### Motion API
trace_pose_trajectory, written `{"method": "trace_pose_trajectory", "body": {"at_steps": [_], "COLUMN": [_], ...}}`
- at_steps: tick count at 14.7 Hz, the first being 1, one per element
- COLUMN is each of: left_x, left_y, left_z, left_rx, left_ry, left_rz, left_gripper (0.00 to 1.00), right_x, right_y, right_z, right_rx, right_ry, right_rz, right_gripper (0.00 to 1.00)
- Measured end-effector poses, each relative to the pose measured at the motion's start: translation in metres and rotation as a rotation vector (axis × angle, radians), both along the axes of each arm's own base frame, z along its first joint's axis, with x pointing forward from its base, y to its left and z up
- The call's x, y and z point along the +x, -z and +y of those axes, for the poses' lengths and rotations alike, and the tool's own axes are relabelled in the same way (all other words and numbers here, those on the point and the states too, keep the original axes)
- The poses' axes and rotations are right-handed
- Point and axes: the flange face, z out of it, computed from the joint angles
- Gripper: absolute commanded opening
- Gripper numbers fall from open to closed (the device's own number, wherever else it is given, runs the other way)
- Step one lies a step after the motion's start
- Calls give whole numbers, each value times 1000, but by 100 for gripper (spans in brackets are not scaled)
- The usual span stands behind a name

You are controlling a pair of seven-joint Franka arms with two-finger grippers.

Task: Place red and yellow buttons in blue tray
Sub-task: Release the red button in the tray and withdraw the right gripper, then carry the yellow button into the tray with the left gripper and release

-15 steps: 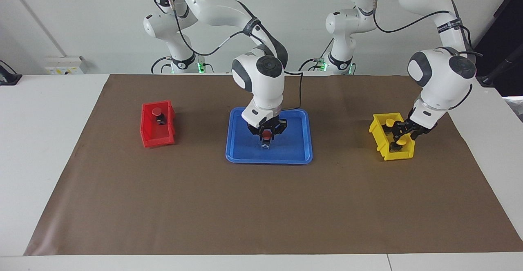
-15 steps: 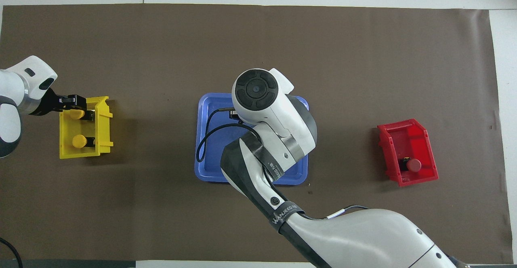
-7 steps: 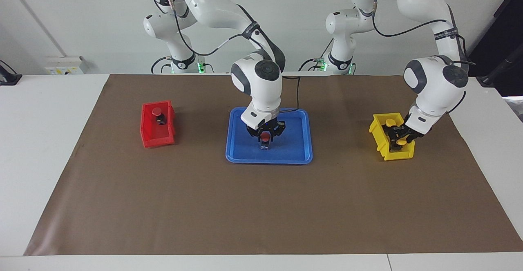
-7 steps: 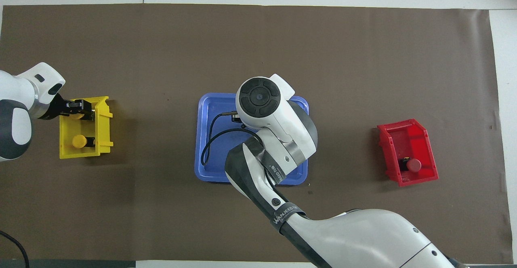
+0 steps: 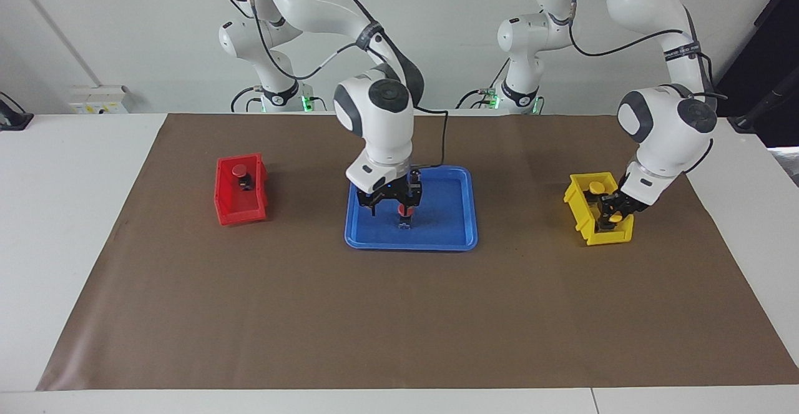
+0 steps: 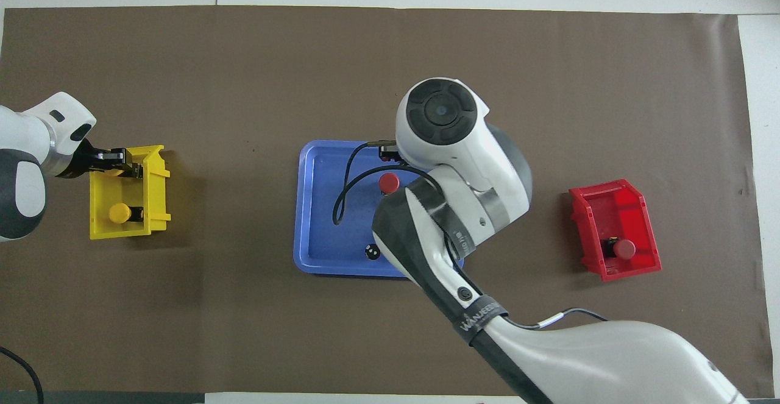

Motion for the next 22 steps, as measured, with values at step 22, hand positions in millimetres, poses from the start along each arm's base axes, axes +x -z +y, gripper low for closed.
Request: {"method": "trace_pose_trajectory", "body": {"at_steps": [22], "left_x": [-66], "left_y": [-6], "left_z": [-404], "left_rx": [-148], "left_ry": [-92], "left_rz": [-5], "left_gripper": [2], "right_x": [-153], "right_y": [68], "right_z": [-319], "right_rx": [14], "right_ry": [-111], "right_rz": [102], "right_gripper": [69]}}
